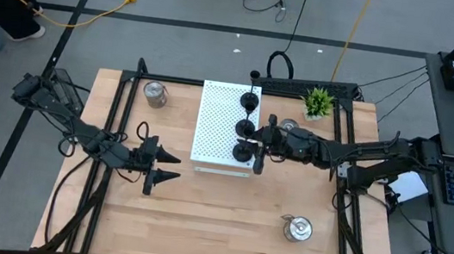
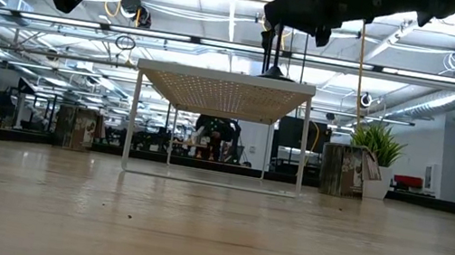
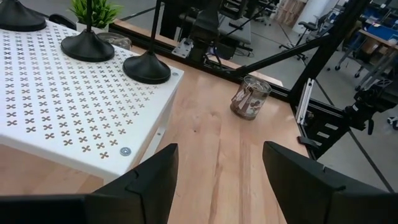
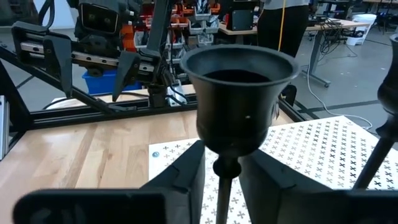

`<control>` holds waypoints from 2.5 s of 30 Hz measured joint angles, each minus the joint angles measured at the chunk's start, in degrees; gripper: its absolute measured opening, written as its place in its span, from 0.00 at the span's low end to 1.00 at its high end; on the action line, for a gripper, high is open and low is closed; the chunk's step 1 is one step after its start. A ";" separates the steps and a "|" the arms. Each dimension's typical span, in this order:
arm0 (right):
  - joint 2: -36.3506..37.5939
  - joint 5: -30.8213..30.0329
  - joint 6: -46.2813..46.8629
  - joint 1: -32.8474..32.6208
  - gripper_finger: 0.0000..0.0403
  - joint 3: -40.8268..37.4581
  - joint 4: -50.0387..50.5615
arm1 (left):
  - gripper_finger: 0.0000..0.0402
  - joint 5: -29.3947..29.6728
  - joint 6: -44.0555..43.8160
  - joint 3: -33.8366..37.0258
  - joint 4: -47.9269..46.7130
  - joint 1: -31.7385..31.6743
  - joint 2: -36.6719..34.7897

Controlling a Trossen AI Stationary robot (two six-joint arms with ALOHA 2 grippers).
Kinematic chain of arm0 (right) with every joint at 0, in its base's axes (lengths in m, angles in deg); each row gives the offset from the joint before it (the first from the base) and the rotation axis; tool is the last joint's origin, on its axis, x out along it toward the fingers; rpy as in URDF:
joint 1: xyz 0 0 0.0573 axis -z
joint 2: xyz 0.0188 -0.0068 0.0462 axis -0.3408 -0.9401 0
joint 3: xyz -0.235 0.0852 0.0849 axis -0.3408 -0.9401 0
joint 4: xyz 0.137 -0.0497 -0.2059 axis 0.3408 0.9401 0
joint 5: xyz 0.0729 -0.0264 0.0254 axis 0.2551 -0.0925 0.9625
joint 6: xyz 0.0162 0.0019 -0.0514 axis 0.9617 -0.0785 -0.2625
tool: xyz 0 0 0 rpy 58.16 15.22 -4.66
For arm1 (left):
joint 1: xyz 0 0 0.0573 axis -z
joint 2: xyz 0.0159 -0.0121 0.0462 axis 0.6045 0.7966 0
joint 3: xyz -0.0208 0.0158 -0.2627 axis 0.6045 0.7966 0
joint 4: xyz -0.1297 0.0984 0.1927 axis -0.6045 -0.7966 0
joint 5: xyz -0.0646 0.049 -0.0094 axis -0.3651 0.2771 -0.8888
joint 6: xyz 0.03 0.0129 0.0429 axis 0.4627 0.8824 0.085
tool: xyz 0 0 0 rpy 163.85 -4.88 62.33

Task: Pick & Place candle stick holders
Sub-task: Put the black candle holder on the shelf aligned with the other candle holders, then put the top left brown scented candle on the shelf

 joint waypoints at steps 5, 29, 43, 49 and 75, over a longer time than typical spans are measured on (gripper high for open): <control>0.00 0.02 -0.01 0.00 0.28 0.00 -0.24 | 0.60 -0.06 -0.05 0.00 -0.10 -0.01 0.00; 2.78 0.04 -0.05 -0.07 0.56 0.07 6.09 | 0.60 -0.72 -0.29 -0.02 -0.92 0.00 0.02; 12.46 0.02 1.53 -0.15 0.55 0.02 23.92 | 0.60 -1.17 -0.31 -0.02 -1.25 0.02 0.01; 17.87 0.02 5.33 -0.15 0.55 0.02 35.08 | 0.60 -1.01 -0.47 -0.02 -1.22 0.70 0.02; 31.36 6.23 4.32 -0.17 0.01 -0.02 47.73 | 0.60 0.73 -9.73 -0.02 4.37 -2.73 0.02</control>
